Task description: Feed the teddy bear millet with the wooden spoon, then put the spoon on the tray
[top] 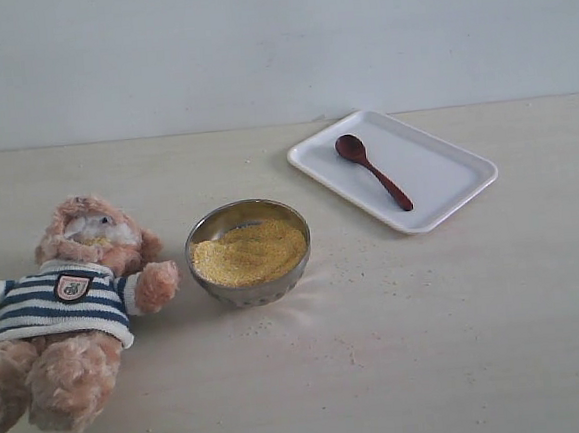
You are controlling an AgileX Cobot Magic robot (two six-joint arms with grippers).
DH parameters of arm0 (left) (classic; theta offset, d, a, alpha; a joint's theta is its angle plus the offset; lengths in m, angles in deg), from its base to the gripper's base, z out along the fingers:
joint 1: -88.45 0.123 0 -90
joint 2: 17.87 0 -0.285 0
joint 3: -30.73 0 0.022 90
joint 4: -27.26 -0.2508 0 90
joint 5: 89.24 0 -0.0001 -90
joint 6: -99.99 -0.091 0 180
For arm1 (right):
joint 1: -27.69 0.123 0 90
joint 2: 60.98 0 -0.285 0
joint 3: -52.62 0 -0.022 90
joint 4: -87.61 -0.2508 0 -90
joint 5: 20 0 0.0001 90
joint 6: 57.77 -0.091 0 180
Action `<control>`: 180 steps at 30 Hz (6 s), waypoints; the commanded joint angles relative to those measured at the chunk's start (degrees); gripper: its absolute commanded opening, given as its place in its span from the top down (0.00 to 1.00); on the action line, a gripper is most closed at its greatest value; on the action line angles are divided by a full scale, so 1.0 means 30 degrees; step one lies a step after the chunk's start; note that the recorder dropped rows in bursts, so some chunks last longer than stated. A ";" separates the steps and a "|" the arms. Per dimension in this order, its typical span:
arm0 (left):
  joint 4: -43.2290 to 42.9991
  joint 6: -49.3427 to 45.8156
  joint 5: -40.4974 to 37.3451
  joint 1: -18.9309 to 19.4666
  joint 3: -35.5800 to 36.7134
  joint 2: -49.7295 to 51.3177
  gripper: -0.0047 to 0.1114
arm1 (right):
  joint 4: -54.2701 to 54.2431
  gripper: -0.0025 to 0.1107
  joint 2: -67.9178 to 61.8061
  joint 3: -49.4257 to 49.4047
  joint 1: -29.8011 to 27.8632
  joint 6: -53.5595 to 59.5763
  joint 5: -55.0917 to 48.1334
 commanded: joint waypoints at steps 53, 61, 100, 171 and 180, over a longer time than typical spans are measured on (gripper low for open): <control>-1.6431 1.7702 0.6063 -0.2615 0.6945 -0.5801 0.92 | 0.0035 0.98 0.0130 0.0022 -0.0038 -0.0053 0.0252; -1.8111 1.9604 0.8969 -0.2615 0.8097 -0.5801 0.92 | 0.0035 0.98 0.0130 0.0022 -0.0038 -0.0053 0.0252; -2.1266 2.2369 1.1754 -0.2615 0.9358 -0.5801 0.92 | -0.0010 0.98 0.0130 0.0022 -0.0038 -0.0101 0.0252; -2.5069 2.2374 0.4590 -0.2615 0.9358 -0.5801 0.92 | -0.0165 0.98 0.0130 0.0022 -0.0038 -0.0101 0.0238; -2.5069 2.2374 0.4590 -0.2615 0.9358 -0.5801 0.92 | -0.0165 0.98 0.0130 0.0022 -0.0038 -0.0101 0.0238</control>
